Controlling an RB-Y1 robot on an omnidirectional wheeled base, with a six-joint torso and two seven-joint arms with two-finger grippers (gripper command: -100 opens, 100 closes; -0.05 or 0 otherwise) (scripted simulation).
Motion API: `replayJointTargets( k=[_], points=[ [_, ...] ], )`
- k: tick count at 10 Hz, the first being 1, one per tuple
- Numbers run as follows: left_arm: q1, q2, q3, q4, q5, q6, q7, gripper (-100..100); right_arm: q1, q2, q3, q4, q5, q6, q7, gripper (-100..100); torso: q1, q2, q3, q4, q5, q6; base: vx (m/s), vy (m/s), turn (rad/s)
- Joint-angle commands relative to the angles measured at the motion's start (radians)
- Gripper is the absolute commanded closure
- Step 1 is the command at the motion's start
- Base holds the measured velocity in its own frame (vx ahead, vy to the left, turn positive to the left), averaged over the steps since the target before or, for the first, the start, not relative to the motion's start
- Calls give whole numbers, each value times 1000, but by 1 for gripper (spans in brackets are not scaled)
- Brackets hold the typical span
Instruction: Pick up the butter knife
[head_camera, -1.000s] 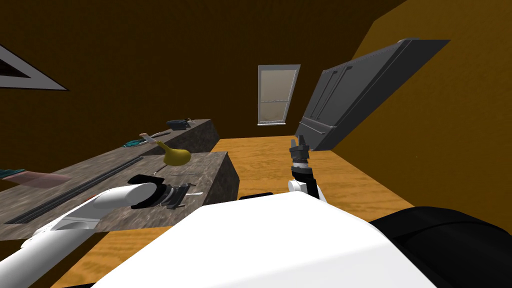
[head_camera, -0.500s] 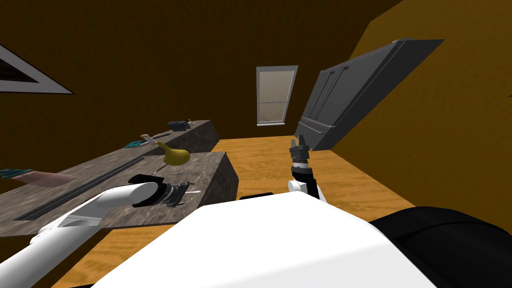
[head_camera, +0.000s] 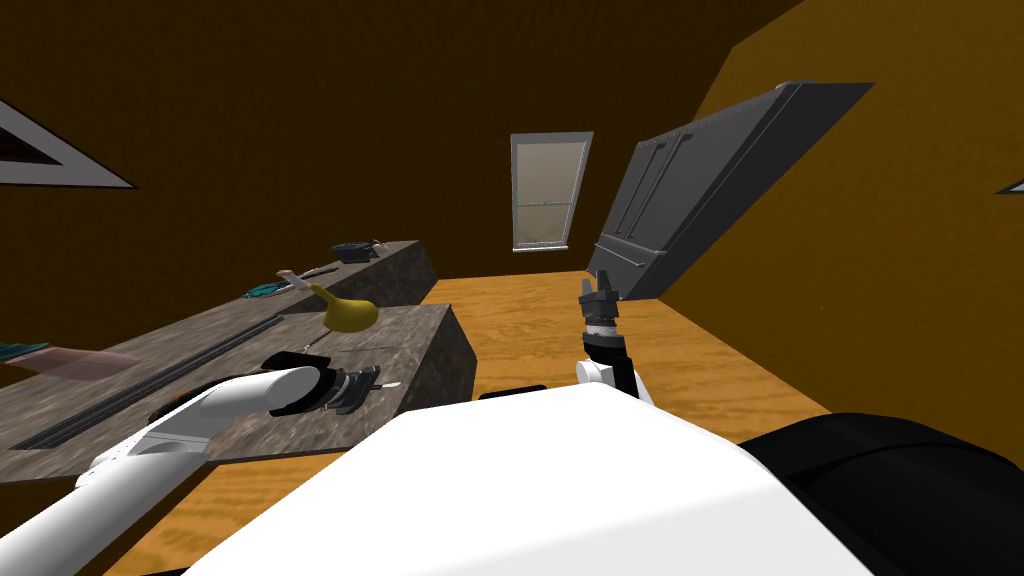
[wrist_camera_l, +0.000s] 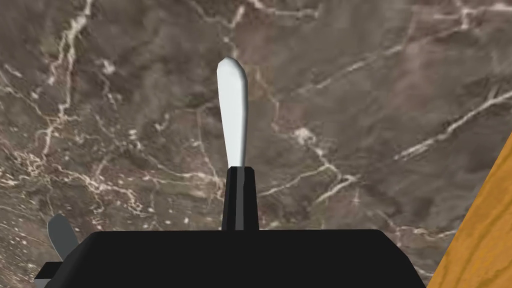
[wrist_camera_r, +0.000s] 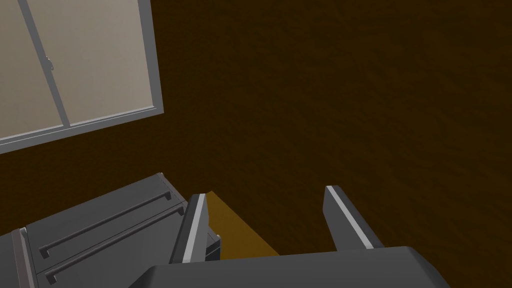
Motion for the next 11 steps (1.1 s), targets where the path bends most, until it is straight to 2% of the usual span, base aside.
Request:
replayJointTargets(
  k=[1, 2, 3, 4, 6, 8, 11],
  points=[
    [0, 0, 0, 0, 0, 0, 0, 100, 0, 0, 0, 0, 0, 0, 0, 0, 0, 0, 0, 0, 0, 0, 0, 0, 0],
    [0, 0, 0, 0, 0, 0, 0, 100, 0, 0, 0, 0, 0, 0, 0, 0, 0, 0, 0, 0, 0, 0, 0, 0, 0],
    [0, 0, 0, 0, 0, 0, 0, 0, 0, 0, 0, 0, 0, 0, 0, 0, 0, 0, 0, 0, 0, 0, 0, 0, 0],
    [-16, 30, 29, -26, 7, -3, 2, -100, 0, 0, 0, 0, 0, 0, 0, 0, 0, 0, 0, 0, 0, 0, -48, -4, 135],
    [-17, 62, 55, -72, 30, -7, 9, -100, 0, 0, 0, 0, 0, 0, 0, 0, -1, 6, 3, 1, 0, -1, -132, 6, 220],
    [-14, 72, 61, -92, 41, -8, 11, -100, 0, 0, 0, 0, 0, 0, 0, 0, 2, 11, 6, 3, 0, -1, -139, 40, 145],
    [2, 103, 80, -154, 82, -8, 17, -100, 0, 0, 0, 0, 0, 0, 0, 0, 0, 7, 4, 2, 0, -1, -99, 14, 189]
  ],
)
